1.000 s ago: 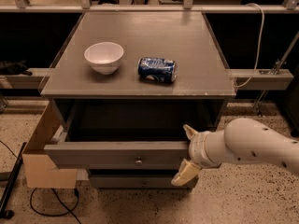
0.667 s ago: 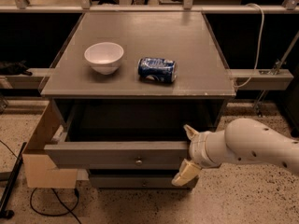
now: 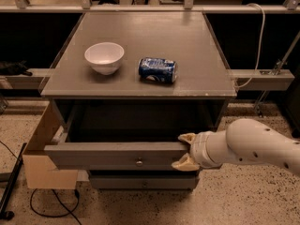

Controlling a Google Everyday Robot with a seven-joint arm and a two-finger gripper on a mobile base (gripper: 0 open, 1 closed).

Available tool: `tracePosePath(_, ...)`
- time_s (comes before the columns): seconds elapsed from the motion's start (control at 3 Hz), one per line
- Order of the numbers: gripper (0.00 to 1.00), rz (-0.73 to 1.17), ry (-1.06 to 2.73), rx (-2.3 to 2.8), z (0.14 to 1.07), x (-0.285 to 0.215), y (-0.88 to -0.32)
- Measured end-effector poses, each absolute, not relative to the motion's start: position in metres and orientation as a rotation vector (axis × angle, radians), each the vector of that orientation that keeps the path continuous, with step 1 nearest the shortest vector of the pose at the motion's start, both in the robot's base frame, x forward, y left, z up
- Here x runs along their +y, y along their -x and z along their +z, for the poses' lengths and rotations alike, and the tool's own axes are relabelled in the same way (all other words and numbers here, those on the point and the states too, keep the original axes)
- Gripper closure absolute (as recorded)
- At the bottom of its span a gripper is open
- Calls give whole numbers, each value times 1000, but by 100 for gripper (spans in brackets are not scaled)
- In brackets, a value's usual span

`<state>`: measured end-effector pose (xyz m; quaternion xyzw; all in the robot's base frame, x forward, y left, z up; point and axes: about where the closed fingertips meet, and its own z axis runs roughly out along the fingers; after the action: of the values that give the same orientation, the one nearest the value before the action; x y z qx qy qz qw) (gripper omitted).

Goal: Open top drawer

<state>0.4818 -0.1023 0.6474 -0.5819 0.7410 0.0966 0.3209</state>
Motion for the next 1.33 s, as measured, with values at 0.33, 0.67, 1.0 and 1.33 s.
tracePosePath(0.33,73,213,1526,1934,656,-117,-461)
tracePosePath(0.67,96,235,1541,1923,656,-114,-430)
tracePosePath(1.0,100,235,1541,1923,660,-114,-430)
tracePosePath(1.33,83,240,1507,1942,661,-120,-405)
